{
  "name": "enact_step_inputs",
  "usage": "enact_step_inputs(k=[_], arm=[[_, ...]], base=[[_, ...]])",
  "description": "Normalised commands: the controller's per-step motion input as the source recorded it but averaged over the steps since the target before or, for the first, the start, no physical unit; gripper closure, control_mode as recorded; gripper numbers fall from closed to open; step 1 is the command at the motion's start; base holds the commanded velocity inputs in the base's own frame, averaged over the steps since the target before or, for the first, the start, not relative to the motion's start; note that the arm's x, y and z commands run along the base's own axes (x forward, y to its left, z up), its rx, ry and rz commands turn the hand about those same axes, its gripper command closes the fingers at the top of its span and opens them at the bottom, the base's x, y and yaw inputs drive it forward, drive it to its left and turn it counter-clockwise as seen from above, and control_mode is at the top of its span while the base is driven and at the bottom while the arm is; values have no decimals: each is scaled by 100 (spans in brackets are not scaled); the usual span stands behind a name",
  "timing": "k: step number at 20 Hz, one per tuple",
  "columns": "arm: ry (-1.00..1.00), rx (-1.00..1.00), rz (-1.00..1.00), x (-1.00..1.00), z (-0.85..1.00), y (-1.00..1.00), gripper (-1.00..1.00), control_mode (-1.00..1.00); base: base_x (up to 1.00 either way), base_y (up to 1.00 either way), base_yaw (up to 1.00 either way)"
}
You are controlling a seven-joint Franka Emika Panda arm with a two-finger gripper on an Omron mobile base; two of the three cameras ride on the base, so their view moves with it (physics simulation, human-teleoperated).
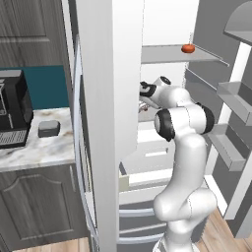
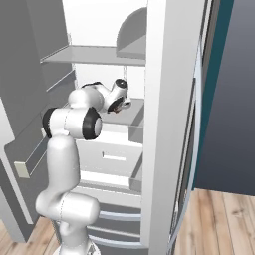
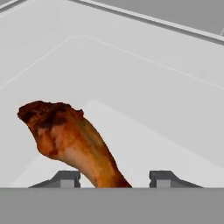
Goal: Take the chicken drumstick from the fridge and place it on the digital scale on the counter by the fridge. Wait a few seconds for a reading, then move it to the plate on the dining counter.
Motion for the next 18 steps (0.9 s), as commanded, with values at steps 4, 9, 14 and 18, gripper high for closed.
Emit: enact_step_inputs(k=[4,9,14,18], arm=[[0,0,0,-8,-37,25,100,-100],[-5,0,0,-61,-12,22,100,-100],[-13,0,-2,-95,-4,31,100,-100],[-26,0,-11,-100,14,8,100,-100]], base=[[0,0,0],[0,0,0],[0,0,0],[0,0,0]])
